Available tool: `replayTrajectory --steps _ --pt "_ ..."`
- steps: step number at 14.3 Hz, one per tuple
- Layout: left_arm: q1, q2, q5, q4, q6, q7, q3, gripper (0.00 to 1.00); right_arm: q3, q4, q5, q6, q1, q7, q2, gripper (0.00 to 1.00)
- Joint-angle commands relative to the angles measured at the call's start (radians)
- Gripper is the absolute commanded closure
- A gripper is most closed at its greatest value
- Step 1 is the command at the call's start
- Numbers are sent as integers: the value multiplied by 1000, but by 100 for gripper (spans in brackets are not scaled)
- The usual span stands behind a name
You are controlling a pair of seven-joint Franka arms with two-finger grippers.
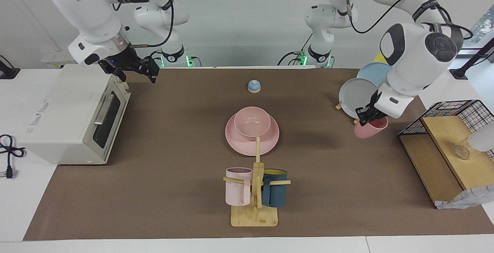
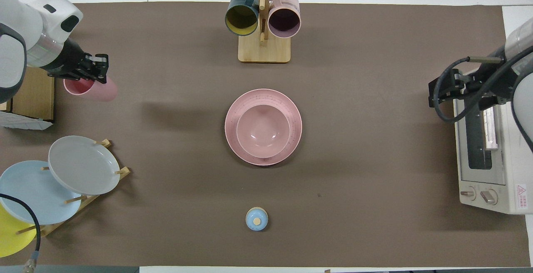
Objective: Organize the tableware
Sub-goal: 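Lift the pink cup with the left gripper toward the plate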
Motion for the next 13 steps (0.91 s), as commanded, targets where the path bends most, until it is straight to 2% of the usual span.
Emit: replayTrajectory --steps 1,4,7,11,13 --pt "-113 19 -29 130 -117 -224 11 100 19 -210 -11 65 -31 -72 -144 0" --pt "-276 19 -49 137 -61 -499 11 100 19 -205 -49 155 -92 -227 -133 0" --pt "-422 34 -45 89 72 -671 11 100 19 -182 -60 169 -92 -232 -113 0" --pt "-522 64 -37 -50 240 -786 13 100 21 -188 -47 149 -103 -229 -121 0" --pt "-537 80 -36 -64 277 -820 13 100 22 -184 -47 154 -107 -229 -118 0"
